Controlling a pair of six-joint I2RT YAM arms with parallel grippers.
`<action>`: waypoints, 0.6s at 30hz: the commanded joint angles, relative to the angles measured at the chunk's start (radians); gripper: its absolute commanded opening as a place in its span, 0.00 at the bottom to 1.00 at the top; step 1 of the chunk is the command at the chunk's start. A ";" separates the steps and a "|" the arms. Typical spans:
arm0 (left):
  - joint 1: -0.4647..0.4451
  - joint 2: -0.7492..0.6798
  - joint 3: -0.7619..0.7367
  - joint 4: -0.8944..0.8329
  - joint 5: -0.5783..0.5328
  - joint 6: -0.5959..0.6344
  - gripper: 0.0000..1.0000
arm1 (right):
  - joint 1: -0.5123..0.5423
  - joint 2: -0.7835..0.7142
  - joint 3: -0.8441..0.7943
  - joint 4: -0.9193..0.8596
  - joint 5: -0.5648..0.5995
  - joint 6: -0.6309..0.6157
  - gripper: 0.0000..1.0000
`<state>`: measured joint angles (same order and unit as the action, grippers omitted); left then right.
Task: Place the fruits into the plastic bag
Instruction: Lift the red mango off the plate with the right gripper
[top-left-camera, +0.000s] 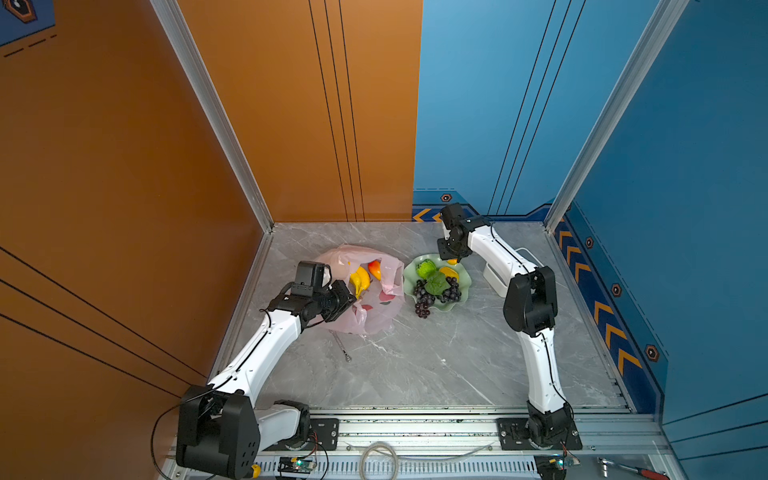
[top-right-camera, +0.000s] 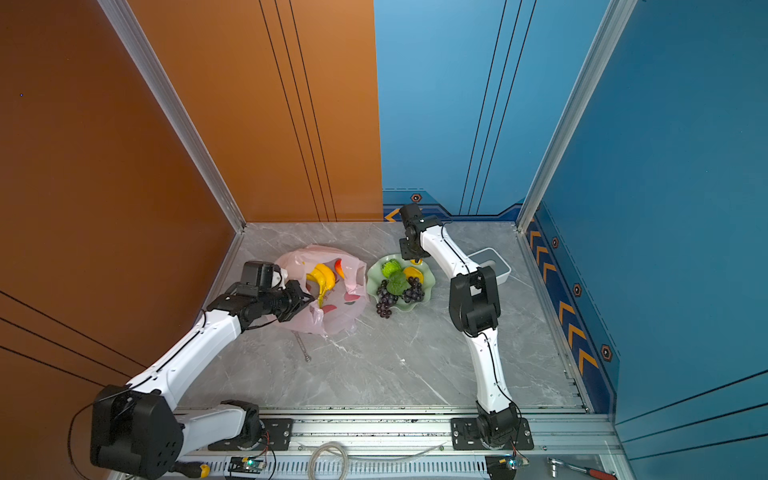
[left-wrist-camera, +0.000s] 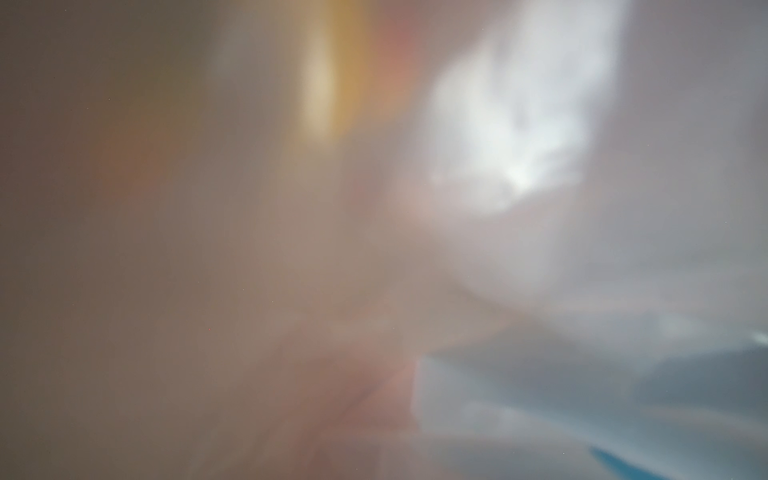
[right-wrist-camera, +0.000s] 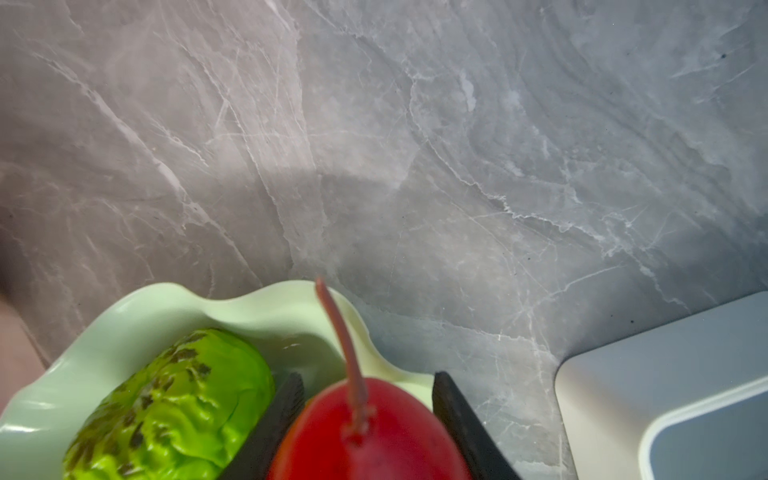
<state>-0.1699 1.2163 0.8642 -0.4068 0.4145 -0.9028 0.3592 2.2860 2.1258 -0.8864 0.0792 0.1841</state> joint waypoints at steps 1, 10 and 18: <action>0.006 -0.014 -0.012 0.010 0.012 0.009 0.00 | -0.016 -0.069 -0.029 0.015 -0.031 0.023 0.37; -0.002 -0.027 -0.013 0.016 0.015 0.005 0.00 | -0.018 -0.261 -0.127 0.030 -0.090 0.056 0.37; -0.023 -0.072 -0.023 0.017 0.008 0.001 0.00 | -0.015 -0.456 -0.230 0.041 -0.186 0.117 0.37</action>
<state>-0.1841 1.1744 0.8585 -0.4038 0.4164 -0.9039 0.3420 1.8950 1.9388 -0.8524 -0.0536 0.2569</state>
